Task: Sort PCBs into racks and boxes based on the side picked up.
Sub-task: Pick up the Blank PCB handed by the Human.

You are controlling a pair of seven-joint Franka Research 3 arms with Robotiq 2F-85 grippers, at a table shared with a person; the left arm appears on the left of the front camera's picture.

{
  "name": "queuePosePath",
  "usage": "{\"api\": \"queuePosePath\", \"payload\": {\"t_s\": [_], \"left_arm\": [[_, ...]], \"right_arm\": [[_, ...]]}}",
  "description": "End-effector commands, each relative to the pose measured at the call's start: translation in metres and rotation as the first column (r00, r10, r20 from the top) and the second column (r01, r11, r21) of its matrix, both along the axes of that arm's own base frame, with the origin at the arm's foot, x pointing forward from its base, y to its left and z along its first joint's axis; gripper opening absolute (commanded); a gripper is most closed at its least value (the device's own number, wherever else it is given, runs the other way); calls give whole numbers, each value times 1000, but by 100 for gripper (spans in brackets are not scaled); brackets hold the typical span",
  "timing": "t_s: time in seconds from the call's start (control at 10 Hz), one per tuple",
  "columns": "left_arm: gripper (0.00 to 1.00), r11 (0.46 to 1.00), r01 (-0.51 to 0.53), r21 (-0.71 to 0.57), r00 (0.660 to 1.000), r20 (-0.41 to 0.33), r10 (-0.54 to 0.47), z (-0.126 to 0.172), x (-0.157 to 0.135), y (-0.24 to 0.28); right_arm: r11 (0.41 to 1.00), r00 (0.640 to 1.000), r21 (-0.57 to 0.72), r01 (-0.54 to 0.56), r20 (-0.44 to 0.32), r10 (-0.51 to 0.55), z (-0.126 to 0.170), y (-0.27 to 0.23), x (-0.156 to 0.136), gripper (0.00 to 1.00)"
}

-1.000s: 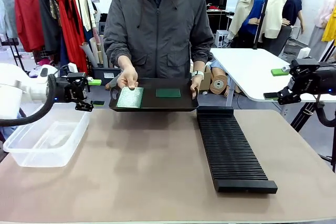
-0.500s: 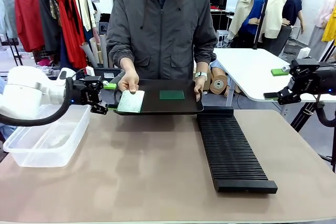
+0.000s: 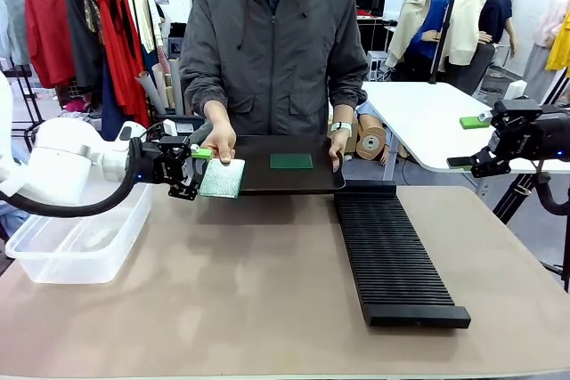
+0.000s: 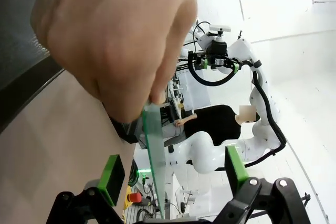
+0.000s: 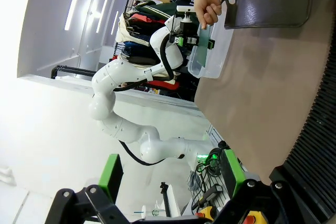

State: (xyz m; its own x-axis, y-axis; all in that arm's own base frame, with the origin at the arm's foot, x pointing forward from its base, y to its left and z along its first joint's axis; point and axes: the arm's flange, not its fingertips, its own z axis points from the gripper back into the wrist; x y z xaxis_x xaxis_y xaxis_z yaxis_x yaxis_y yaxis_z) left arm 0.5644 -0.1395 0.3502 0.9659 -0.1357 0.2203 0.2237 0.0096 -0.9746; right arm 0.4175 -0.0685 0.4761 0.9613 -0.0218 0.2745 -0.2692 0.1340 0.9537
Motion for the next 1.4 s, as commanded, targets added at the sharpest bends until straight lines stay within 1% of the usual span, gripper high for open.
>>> {"api": "queuePosePath", "payload": {"t_s": [0.0,0.1,0.2,0.3,0.4,0.7,0.8,1.3], "left_arm": [[100,999,-40,-15,999,-1,40,-1,8,-9],[100,998,-65,-13,998,9,65,-3,9,-9],[93,996,-90,-23,996,17,91,-6,11,-8],[82,995,-91,-28,996,12,91,-9,13,-9],[68,996,-87,-25,996,10,87,-12,13,-11],[13,997,-77,-26,997,15,77,-13,12,-10],[0,997,-74,-23,997,13,75,-14,12,-11],[0,995,-92,-25,996,15,93,-13,13,-9]], "right_arm": [[1000,1000,4,-1,4,1,4,0,0,100],[1000,1000,4,-1,4,1,4,0,0,100],[1000,1000,4,-1,4,1,4,0,0,100],[1000,1000,4,-1,4,1,4,0,0,100],[1000,1000,4,-1,4,1,4,0,0,100],[1000,1000,4,-1,4,1,4,0,0,100],[1000,1000,4,-1,4,1,4,0,0,100],[1000,1000,4,-1,4,1,4,0,0,100]]}}
